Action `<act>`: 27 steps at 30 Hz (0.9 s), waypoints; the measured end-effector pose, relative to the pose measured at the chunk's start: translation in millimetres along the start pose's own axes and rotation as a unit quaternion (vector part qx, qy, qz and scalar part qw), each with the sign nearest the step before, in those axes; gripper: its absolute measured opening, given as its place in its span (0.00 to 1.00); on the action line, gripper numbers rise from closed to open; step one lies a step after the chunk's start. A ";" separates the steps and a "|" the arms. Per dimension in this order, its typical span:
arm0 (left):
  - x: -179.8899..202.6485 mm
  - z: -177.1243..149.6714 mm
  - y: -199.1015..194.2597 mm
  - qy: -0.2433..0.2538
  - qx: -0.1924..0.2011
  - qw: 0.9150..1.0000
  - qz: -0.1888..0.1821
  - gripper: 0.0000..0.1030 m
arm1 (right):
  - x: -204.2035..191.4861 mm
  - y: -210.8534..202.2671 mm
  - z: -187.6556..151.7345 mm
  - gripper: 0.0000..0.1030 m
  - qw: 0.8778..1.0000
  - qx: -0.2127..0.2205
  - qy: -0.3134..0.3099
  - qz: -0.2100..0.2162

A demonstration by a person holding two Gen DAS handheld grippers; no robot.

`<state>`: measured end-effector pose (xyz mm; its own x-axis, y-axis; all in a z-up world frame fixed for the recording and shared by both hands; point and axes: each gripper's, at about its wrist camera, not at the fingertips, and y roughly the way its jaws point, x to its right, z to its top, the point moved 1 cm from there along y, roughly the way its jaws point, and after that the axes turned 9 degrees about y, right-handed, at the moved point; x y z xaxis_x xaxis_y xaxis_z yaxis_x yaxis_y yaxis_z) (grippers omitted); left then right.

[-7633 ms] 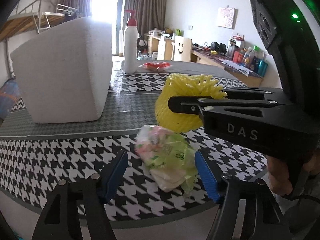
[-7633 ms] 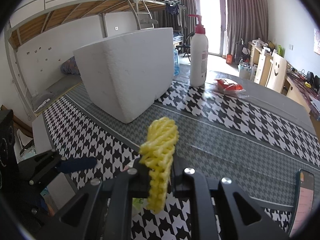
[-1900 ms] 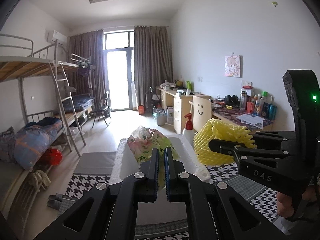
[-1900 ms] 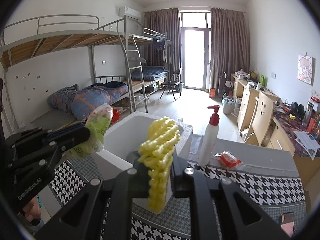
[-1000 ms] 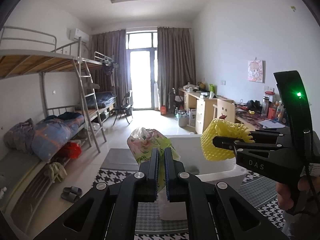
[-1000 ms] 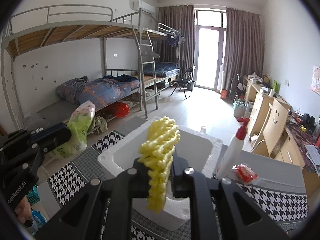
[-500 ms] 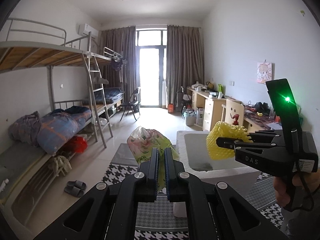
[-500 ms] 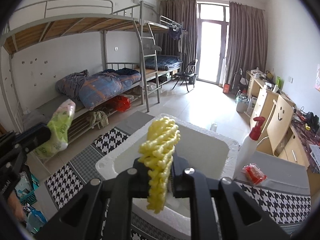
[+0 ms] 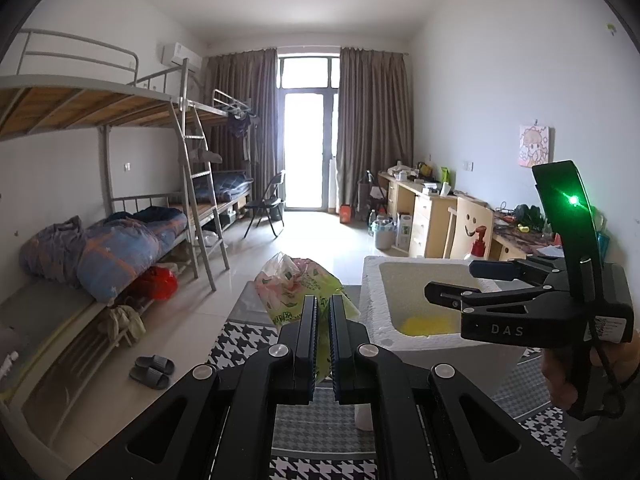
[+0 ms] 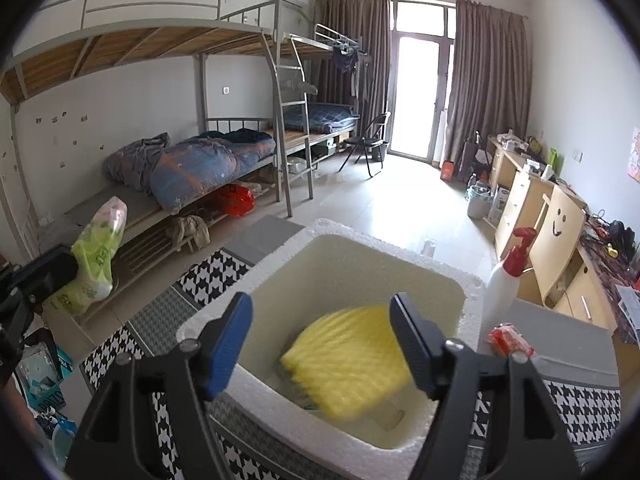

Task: Organize soft objects
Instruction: 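Open the right tool to drop the yellow sleeve into the box, then lower the plastic bag into the box and open the left tool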

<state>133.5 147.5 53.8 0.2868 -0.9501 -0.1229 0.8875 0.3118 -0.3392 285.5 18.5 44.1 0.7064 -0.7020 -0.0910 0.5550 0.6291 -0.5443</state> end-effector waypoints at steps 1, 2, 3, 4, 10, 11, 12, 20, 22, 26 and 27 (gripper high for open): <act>-0.9 0.3 0.3 0.000 0.000 1.000 -0.001 0.06 | -0.6 -0.2 -0.3 0.73 1.000 0.001 -0.001 -0.001; -0.8 0.8 0.2 -0.001 0.001 1.000 -0.002 0.06 | -0.9 -1.0 -0.8 0.73 1.000 0.001 -0.001 0.000; -0.4 1.2 0.4 0.000 0.001 1.000 -0.002 0.06 | -0.9 -1.6 -1.1 0.73 1.000 0.002 -0.001 0.000; 0.0 1.3 0.6 0.000 0.001 1.000 -0.004 0.06 | -0.5 -2.9 -1.2 0.73 1.000 0.004 -0.001 -0.001; -1.1 2.4 5.5 0.001 0.001 1.000 -0.014 0.06 | 2.2 -6.2 -3.7 0.74 1.000 0.008 -0.001 -0.007; 0.2 3.4 6.6 0.003 0.002 1.000 -0.017 0.06 | 2.8 -7.2 -3.7 0.74 1.000 0.009 0.001 -0.008; -0.5 3.2 6.3 0.004 0.003 1.000 -0.020 0.06 | 3.6 -8.2 -3.8 0.74 1.000 0.010 0.002 -0.008; 9.8 8.7 12.9 0.011 0.005 0.999 -0.044 0.06 | 14.5 -20.0 -6.8 0.74 1.000 0.020 0.014 -0.014; 13.0 10.1 14.7 0.013 0.006 0.999 -0.050 0.06 | 16.9 -22.8 -6.6 0.74 0.999 0.023 0.018 -0.017; 16.7 12.6 17.1 0.017 0.006 0.998 -0.059 0.06 | 22.6 -28.8 -7.2 0.80 0.999 0.032 0.027 -0.023; 17.3 13.3 17.5 0.017 0.007 0.998 -0.061 0.06 | 23.4 -30.3 -7.4 0.85 0.999 0.036 0.027 -0.026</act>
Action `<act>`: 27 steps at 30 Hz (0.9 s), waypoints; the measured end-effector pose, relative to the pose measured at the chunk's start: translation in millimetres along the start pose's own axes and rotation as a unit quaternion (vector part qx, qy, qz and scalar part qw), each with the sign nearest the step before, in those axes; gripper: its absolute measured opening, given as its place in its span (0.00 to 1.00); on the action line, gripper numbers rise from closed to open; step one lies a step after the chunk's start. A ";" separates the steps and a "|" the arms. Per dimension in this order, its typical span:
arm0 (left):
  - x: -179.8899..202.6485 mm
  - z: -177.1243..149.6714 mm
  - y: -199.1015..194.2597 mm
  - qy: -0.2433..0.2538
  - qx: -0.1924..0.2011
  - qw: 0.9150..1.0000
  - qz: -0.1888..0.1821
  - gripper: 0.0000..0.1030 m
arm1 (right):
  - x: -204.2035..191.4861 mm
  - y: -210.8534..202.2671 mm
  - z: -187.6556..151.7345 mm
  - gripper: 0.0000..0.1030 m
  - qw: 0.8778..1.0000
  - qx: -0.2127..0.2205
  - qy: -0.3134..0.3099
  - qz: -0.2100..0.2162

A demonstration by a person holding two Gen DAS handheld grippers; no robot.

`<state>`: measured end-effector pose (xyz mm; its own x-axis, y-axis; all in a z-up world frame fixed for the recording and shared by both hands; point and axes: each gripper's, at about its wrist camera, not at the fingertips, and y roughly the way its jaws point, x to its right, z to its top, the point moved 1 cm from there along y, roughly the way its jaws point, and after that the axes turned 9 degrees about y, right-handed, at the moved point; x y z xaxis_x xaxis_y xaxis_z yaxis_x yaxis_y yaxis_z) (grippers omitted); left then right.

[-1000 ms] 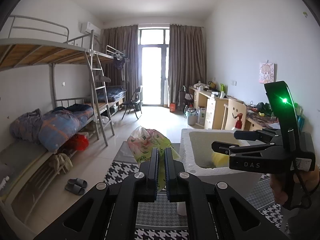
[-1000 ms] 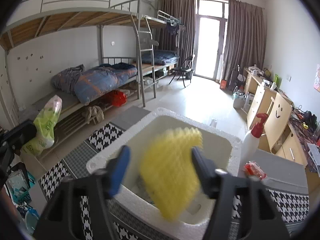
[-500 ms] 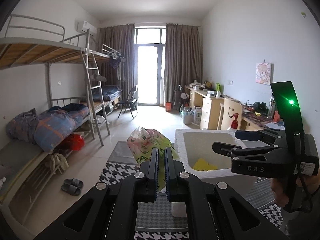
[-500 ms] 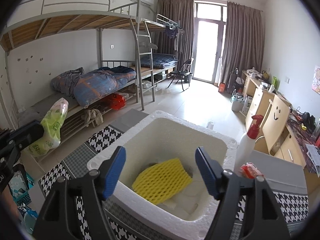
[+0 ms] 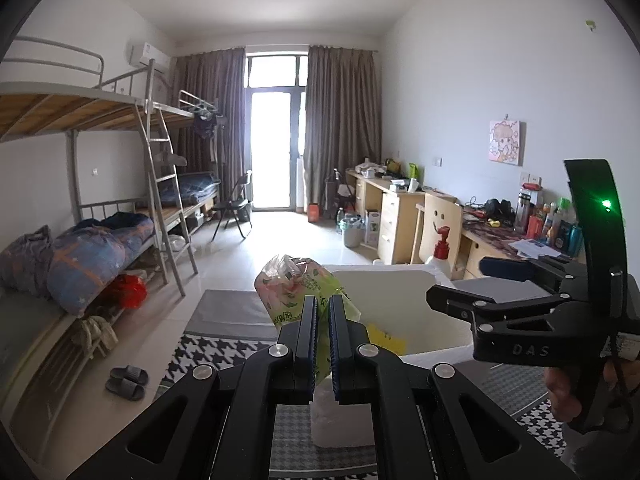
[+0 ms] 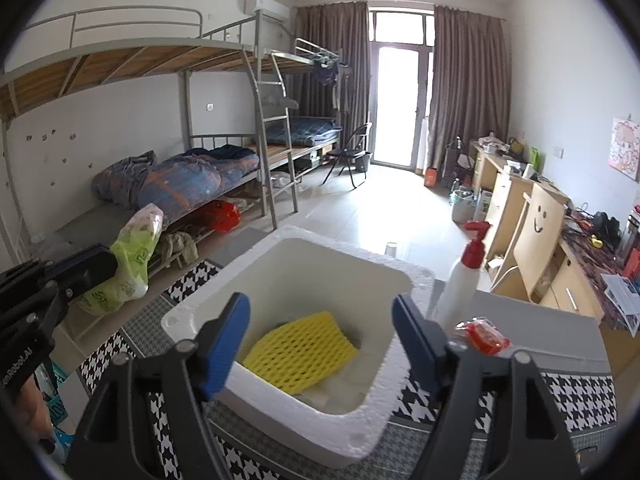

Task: Organize soft objects
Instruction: 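Lower the plastic bag into the box and open the left tool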

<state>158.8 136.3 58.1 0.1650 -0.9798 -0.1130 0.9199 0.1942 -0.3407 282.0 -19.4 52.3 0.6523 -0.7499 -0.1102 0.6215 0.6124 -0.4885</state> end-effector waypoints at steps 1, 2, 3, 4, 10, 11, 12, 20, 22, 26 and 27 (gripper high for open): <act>1.0 0.9 0.5 0.001 0.001 1.000 -0.001 0.06 | 0.6 -1.3 -0.1 0.86 1.000 0.004 0.001 -0.003; 1.3 1.5 0.8 0.001 0.001 1.000 -0.003 0.06 | 2.6 -2.7 -0.1 0.88 1.000 0.008 0.003 -0.006; 3.2 2.6 1.5 0.001 0.001 1.000 -0.006 0.06 | 4.6 -3.5 0.0 0.88 1.000 0.009 0.007 -0.006; 4.2 2.7 1.7 0.002 0.001 1.000 -0.009 0.06 | 6.7 -4.0 0.2 0.89 1.000 0.009 0.012 -0.004; 13.0 5.8 7.6 0.012 0.002 1.000 -0.023 0.06 | 14.5 -7.0 -0.9 0.91 1.000 0.014 0.014 -0.017; 13.7 6.1 9.0 0.013 0.001 1.000 -0.025 0.06 | 16.4 -8.5 -1.2 0.91 1.000 0.015 0.015 -0.018; 14.9 6.3 9.8 0.013 0.001 1.000 -0.027 0.06 | 17.4 -10.1 -1.7 0.91 1.000 0.016 0.015 -0.019; 28.5 10.0 19.1 0.025 -0.004 0.999 -0.047 0.06 | 26.2 -24.7 -7.5 0.92 0.999 0.030 0.018 -0.021; 31.1 10.8 22.2 0.026 -0.007 0.998 -0.052 0.06 | 29.4 -28.2 -10.2 0.92 0.999 0.032 0.020 -0.024; 38.9 12.7 28.8 0.031 -0.011 0.997 -0.063 0.06 | 34.0 -34.4 -14.0 0.92 0.999 0.034 0.022 -0.029; 41.0 13.2 30.4 0.032 -0.013 0.997 -0.067 0.06 | 35.3 -35.4 -14.7 0.92 0.999 0.035 0.023 -0.031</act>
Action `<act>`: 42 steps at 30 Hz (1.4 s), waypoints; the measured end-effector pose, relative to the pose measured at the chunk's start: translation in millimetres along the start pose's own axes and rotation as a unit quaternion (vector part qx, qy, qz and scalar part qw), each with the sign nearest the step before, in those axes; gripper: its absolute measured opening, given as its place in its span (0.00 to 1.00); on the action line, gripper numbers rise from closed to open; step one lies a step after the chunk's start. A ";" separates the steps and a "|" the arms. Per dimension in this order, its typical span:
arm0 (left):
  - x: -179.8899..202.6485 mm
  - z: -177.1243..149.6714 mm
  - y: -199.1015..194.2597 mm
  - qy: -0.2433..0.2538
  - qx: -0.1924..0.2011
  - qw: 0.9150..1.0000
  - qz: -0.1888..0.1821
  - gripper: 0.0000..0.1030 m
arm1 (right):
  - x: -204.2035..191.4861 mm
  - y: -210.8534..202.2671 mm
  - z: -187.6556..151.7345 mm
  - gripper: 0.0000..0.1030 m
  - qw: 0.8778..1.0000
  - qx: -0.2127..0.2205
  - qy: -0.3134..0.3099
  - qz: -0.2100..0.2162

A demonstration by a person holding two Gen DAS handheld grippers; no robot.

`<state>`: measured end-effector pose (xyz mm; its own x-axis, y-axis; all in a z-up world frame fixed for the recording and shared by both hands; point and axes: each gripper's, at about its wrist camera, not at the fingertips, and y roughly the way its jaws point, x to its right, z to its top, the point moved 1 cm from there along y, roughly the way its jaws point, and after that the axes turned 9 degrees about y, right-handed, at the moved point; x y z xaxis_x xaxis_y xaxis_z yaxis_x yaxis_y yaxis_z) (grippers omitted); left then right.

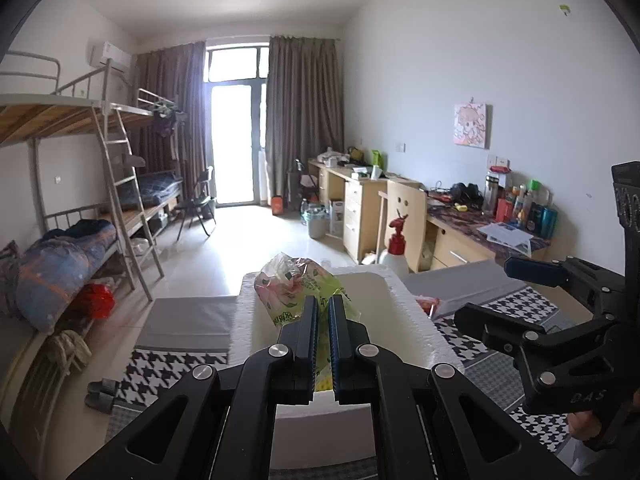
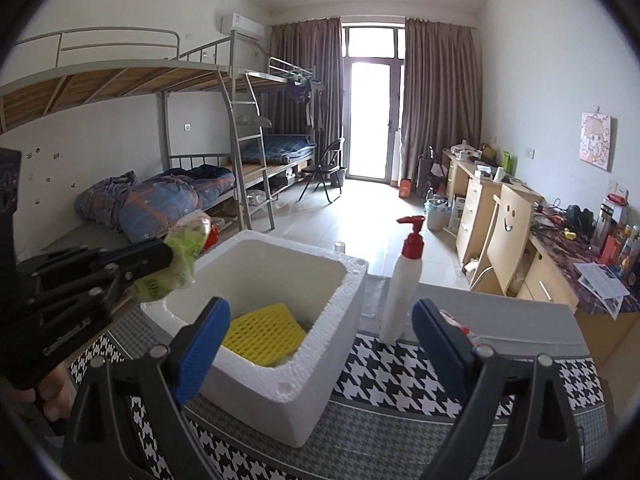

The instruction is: Organize soft objects

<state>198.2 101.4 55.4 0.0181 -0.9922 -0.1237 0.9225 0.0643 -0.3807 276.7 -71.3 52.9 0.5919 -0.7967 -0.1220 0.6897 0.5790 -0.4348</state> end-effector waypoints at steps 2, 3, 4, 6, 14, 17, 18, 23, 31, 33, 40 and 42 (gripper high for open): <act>0.9 0.9 2.6 0.001 -0.003 1.000 -0.005 0.06 | 2.4 -1.0 -1.1 0.92 1.000 0.000 0.001 -0.005; 1.6 1.2 3.7 0.001 -0.004 1.000 -0.007 0.06 | 3.5 -1.0 -1.2 0.92 1.000 0.000 0.003 -0.007; 1.3 0.8 4.4 0.002 -0.005 1.000 -0.011 0.06 | 5.4 -1.5 -1.8 0.92 1.000 -0.001 0.005 -0.008; 2.9 1.1 7.4 0.003 -0.007 1.000 -0.017 0.06 | 10.1 -3.0 -3.8 0.92 1.000 -0.001 0.007 -0.011; 8.1 4.3 29.4 0.004 -0.028 0.999 -0.029 0.06 | 22.3 -8.3 -11.2 0.92 1.000 -0.004 0.021 -0.022; 10.7 3.7 41.0 0.003 -0.041 0.999 -0.034 0.09 | 25.4 -11.7 -12.7 0.92 0.999 -0.002 0.022 -0.026; 10.1 2.8 43.5 0.002 -0.047 0.998 -0.031 0.17 | 26.1 -12.1 -13.1 0.92 0.999 -0.002 0.023 -0.027; 7.7 0.6 37.5 -0.007 -0.034 0.999 -0.008 0.72 | 27.6 -12.9 -14.6 0.92 0.999 -0.003 0.029 -0.028; -0.7 3.0 15.6 -0.020 -0.007 1.000 0.015 0.99 | 17.6 -10.5 -15.8 0.92 1.000 -0.006 0.020 -0.017; -1.4 3.1 9.8 -0.021 0.001 0.999 0.024 0.99 | 17.3 -11.2 -16.6 0.92 1.000 -0.006 0.017 -0.017; -1.6 -0.1 -7.7 -0.024 0.013 0.999 0.036 0.99 | 11.2 -18.8 -16.2 0.92 1.000 0.002 0.018 -0.012; -0.6 -0.9 -13.0 -0.021 0.015 0.999 0.041 0.99 | 9.1 -22.1 -16.5 0.92 1.000 0.006 0.017 -0.012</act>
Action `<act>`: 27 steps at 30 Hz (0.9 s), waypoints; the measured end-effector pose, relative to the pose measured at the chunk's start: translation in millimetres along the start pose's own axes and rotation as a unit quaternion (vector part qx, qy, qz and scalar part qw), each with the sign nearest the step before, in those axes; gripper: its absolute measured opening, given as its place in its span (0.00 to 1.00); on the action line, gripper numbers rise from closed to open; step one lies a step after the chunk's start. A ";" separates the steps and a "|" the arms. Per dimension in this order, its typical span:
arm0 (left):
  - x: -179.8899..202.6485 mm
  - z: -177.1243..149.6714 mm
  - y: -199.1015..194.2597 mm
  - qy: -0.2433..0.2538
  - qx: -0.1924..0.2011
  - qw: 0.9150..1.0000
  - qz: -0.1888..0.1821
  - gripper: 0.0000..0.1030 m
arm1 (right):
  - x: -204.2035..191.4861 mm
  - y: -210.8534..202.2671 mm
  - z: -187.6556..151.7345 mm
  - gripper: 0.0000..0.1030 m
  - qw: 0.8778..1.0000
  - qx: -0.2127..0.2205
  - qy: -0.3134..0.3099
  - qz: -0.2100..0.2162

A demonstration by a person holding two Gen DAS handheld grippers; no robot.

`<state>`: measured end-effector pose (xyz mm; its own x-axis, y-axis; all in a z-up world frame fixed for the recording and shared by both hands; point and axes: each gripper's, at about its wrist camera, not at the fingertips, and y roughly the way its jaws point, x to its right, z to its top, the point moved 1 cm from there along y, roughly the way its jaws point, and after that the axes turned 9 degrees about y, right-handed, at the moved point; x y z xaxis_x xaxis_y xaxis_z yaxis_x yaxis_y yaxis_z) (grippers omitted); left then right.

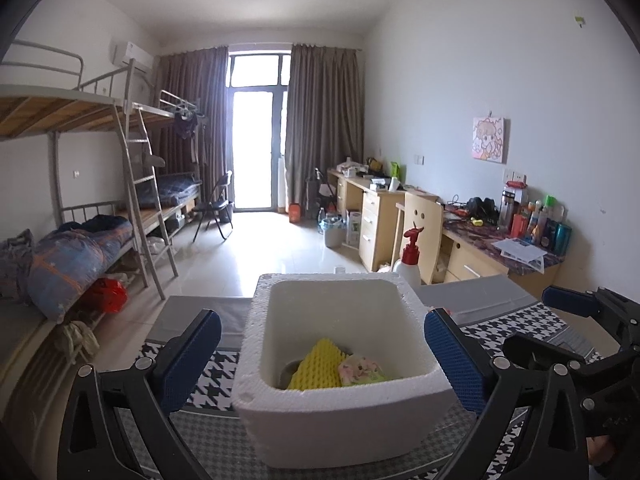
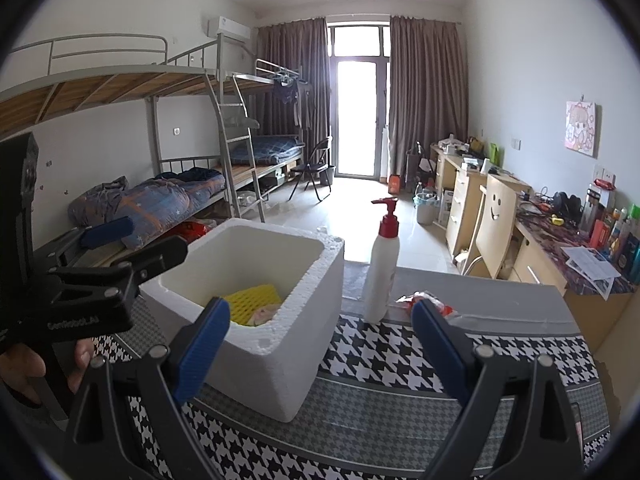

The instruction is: Organize soft objects

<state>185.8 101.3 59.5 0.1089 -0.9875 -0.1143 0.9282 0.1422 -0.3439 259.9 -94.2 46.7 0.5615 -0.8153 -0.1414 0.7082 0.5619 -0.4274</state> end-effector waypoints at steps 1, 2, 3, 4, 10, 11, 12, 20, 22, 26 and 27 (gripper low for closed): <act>0.1 -0.5 -2.3 0.003 0.001 1.000 0.001 0.99 | -1.3 -1.7 -0.4 0.92 1.000 0.002 0.000 0.001; 0.0 -1.4 -4.9 0.004 0.003 1.000 0.003 0.99 | -2.4 -3.1 -1.3 0.92 1.000 0.003 0.000 0.002; -0.1 -2.3 -7.4 0.004 0.004 1.000 0.005 0.99 | -4.2 -4.0 -1.7 0.92 1.000 0.003 0.000 0.003; -0.3 -3.3 -9.6 0.003 0.004 1.000 0.004 0.99 | -5.2 -5.0 -2.4 0.92 1.000 0.004 0.000 0.004; -1.8 -11.9 -21.9 -0.005 0.008 1.000 0.000 0.99 | -9.3 -13.3 -7.7 0.92 1.000 0.010 0.003 0.002; -1.3 -12.5 -23.3 -0.006 0.008 1.000 0.000 0.99 | -10.3 -14.6 -8.5 0.92 1.000 0.010 0.003 0.002; -0.9 -13.4 -25.5 -0.008 0.008 1.000 0.000 0.99 | -11.4 -15.9 -9.1 0.92 1.000 0.011 0.003 0.001; 5.1 -19.4 -41.4 -0.005 0.016 1.000 0.002 0.99 | -14.6 -29.6 -14.8 0.92 1.000 0.019 0.014 -0.002; 6.9 -20.5 -45.2 -0.003 0.015 1.000 0.001 0.99 | -16.8 -33.3 -15.8 0.92 1.000 0.022 0.011 -0.006; 8.1 -24.2 -53.5 -0.006 0.019 1.000 -0.001 0.99 | -18.7 -41.5 -18.2 0.92 1.000 0.029 0.009 -0.007; 8.5 -24.7 -55.5 -0.006 0.020 1.000 -0.003 0.99 | -19.1 -43.3 -18.7 0.92 1.000 0.029 0.009 -0.007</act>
<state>126.4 86.7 54.6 0.1078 -0.9889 -0.1019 0.9421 0.1343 -0.3072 210.5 -105.6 51.2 0.5442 -0.8250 -0.1526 0.7399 0.5577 -0.3761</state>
